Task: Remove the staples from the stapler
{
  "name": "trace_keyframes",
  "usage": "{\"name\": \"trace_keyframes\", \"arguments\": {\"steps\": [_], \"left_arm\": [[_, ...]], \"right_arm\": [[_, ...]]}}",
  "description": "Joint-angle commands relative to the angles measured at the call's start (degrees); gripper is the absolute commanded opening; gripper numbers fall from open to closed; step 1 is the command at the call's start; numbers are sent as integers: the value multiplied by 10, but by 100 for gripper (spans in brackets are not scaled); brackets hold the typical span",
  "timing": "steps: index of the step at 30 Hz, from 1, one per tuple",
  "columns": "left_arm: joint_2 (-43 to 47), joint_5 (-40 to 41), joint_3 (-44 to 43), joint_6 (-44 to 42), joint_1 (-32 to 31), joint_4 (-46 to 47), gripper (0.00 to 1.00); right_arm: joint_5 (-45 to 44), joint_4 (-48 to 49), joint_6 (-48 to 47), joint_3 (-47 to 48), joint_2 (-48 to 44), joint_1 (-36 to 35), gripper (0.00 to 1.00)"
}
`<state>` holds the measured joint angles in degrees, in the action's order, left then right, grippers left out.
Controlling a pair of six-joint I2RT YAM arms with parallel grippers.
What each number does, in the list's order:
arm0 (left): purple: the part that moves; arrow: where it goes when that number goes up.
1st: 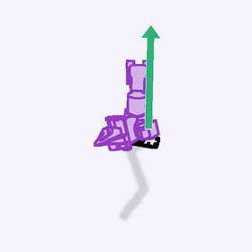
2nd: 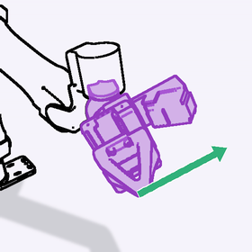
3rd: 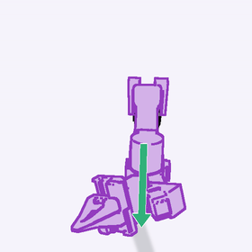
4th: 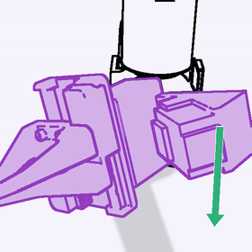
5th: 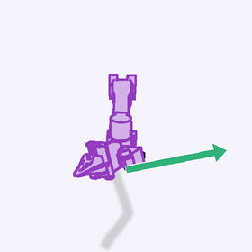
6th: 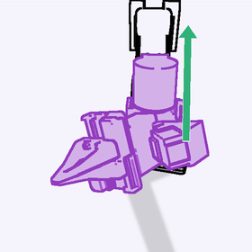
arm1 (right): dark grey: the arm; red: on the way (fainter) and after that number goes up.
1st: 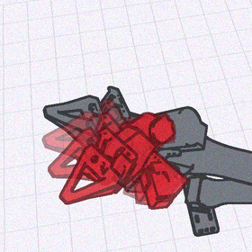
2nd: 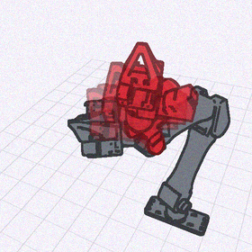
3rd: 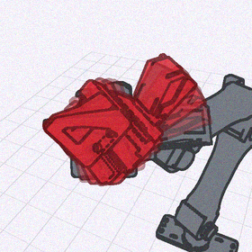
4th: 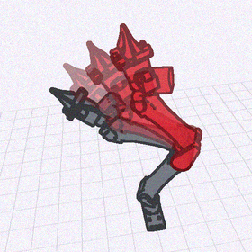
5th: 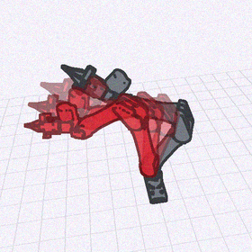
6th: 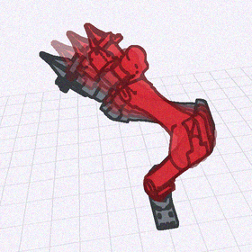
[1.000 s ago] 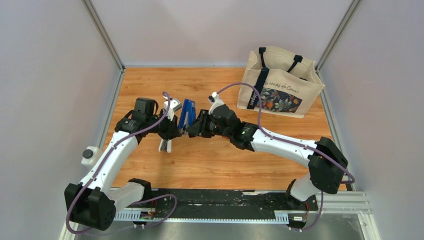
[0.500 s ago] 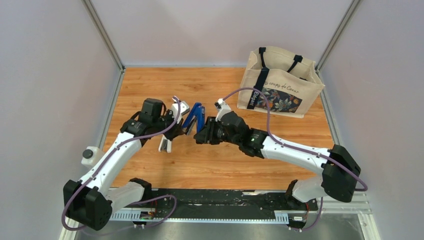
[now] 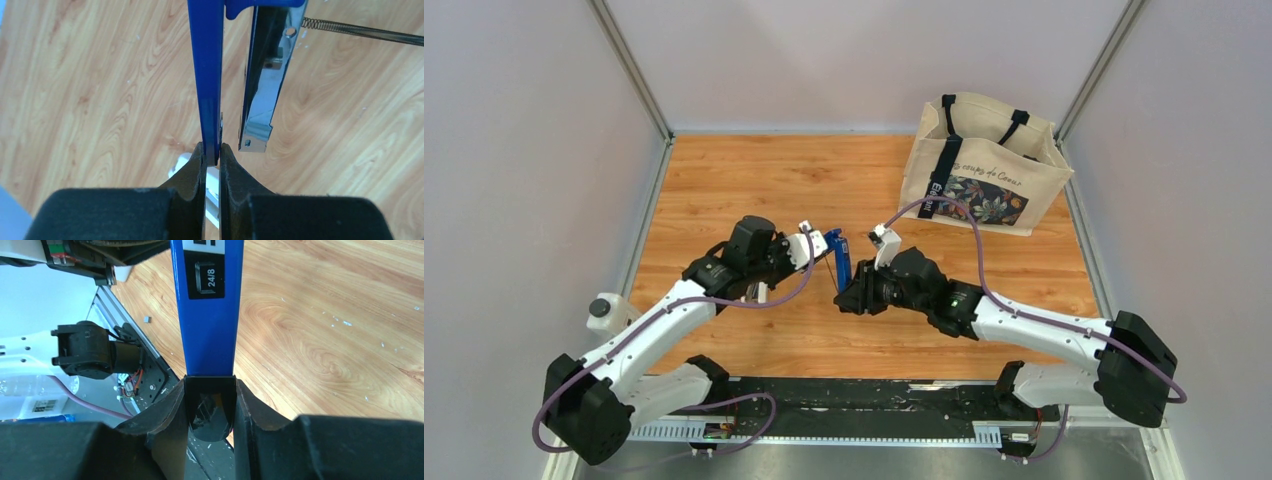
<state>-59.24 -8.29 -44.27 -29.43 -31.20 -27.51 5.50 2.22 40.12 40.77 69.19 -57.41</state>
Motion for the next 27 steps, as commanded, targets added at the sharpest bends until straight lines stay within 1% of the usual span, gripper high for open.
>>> {"name": "trace_keyframes", "arguments": {"steps": [1,6,7,13,17,20,22,27], "left_arm": [[-6,130,12,-73,-26,61,5],[-24,196,42,-123,-59,115,4],[-28,216,52,-128,-63,125,4],[-62,262,74,-157,-83,181,3],[-92,270,78,-162,-89,192,2],[-107,275,84,-168,-97,204,2],[-110,282,88,-169,-101,215,1],[-104,282,86,-165,-108,208,1]], "right_arm": [[5,50,-43,-5,-17,1,0],[-10,48,-51,-30,-15,1,0],[-12,50,-47,-35,-19,0,0],[-20,80,-6,-91,-46,0,0],[-27,91,10,-116,-62,-5,0],[-29,89,2,-122,-67,-6,0],[-34,86,-3,-121,-70,-9,0],[-44,71,-22,-108,-72,-9,0]]}}
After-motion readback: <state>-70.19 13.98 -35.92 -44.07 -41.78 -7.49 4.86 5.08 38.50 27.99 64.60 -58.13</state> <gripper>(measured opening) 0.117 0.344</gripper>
